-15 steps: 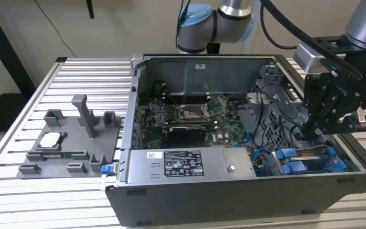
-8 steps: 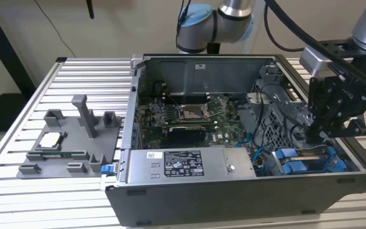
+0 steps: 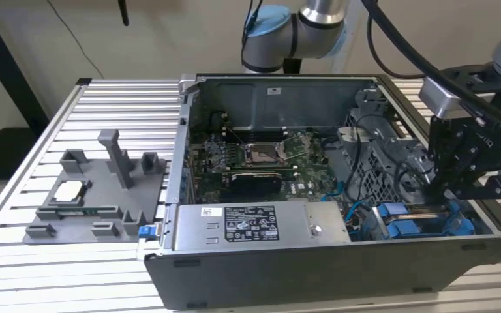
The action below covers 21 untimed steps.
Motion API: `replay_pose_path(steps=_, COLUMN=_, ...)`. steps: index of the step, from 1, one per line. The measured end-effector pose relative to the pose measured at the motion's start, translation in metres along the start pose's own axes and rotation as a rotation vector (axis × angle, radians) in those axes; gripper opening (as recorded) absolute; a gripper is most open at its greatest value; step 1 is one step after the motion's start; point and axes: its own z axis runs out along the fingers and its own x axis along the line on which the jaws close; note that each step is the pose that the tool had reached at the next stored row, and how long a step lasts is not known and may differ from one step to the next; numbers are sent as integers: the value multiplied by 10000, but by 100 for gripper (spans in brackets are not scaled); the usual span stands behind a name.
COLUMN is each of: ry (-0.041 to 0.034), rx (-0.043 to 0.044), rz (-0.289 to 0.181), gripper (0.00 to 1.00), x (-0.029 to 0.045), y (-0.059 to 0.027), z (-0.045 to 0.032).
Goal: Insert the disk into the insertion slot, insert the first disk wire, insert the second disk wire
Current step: 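Insert the first disk wire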
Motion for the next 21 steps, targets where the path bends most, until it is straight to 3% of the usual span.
replay_pose_path(steps=5, ry=0, rx=-138, rz=0, gripper=19, x=14, y=-46, z=40)
replay_pose_path(steps=12, ry=2, rx=-227, rz=1, gripper=19, x=14, y=-81, z=89)
replay_pose_path(steps=16, ry=-49, rx=-237, rz=1, gripper=19, x=8, y=-89, z=101)
replay_pose_path(steps=21, ry=-99, rx=-229, rz=-15, gripper=19, x=-57, y=-96, z=103)
